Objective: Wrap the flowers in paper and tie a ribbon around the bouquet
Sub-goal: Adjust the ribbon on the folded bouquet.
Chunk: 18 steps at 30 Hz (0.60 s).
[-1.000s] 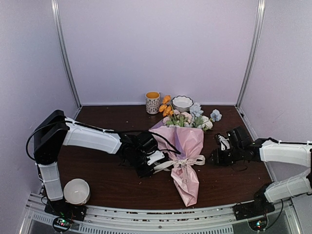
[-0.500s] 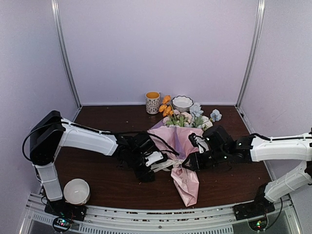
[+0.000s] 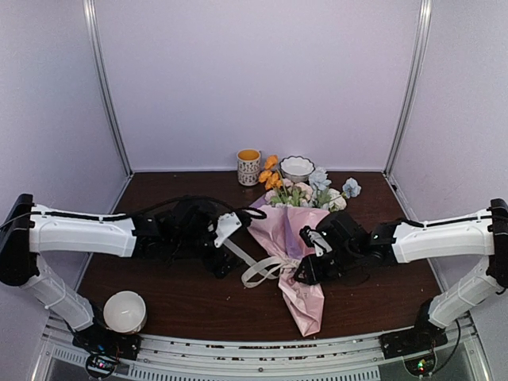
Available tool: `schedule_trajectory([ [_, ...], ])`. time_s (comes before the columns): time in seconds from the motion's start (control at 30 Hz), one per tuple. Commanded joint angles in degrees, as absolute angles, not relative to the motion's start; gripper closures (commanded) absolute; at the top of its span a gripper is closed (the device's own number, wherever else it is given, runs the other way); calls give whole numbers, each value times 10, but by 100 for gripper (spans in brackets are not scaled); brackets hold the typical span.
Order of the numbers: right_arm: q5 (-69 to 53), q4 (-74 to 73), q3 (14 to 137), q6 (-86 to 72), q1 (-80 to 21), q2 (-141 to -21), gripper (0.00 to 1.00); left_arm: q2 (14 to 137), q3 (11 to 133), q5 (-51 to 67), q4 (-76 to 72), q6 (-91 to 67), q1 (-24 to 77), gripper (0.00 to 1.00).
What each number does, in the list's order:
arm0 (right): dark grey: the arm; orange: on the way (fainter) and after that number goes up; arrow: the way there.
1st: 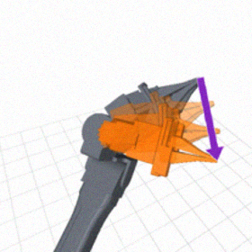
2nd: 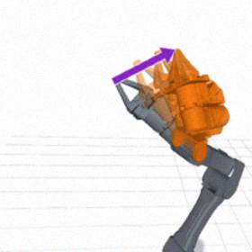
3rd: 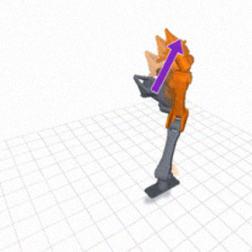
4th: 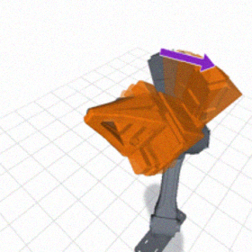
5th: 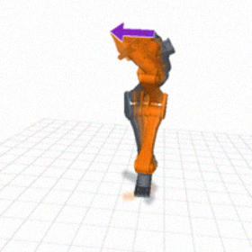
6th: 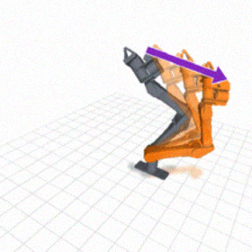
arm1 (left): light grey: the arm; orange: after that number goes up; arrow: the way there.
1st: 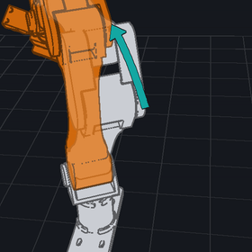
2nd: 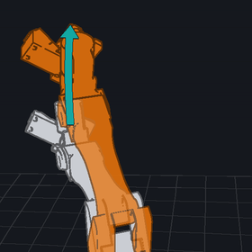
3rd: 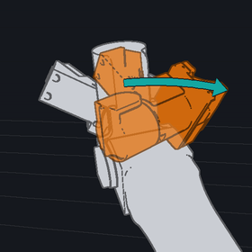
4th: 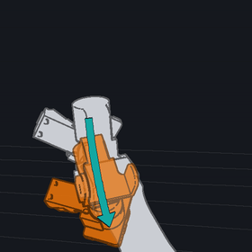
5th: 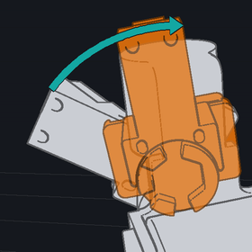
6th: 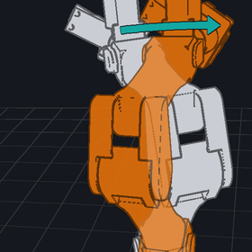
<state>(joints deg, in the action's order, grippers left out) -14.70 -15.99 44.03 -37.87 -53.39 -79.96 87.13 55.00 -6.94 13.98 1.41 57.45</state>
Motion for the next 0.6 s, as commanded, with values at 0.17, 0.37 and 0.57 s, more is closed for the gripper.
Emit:
schedule_trajectory([
  [0.17, -125, -170, 461, -388, -537, -809, 97, 845, 459, 74, -60, -58, 559, 12],
  [0.37, -136, -195, 466, -376, -542, -784, 100, 916, 492, 37, 34, 10, 580, 35],
  [0.57, -180, -221, 449, -364, -561, -745, 100, 963, 519, 42, 59, 45, 588, 5],
])
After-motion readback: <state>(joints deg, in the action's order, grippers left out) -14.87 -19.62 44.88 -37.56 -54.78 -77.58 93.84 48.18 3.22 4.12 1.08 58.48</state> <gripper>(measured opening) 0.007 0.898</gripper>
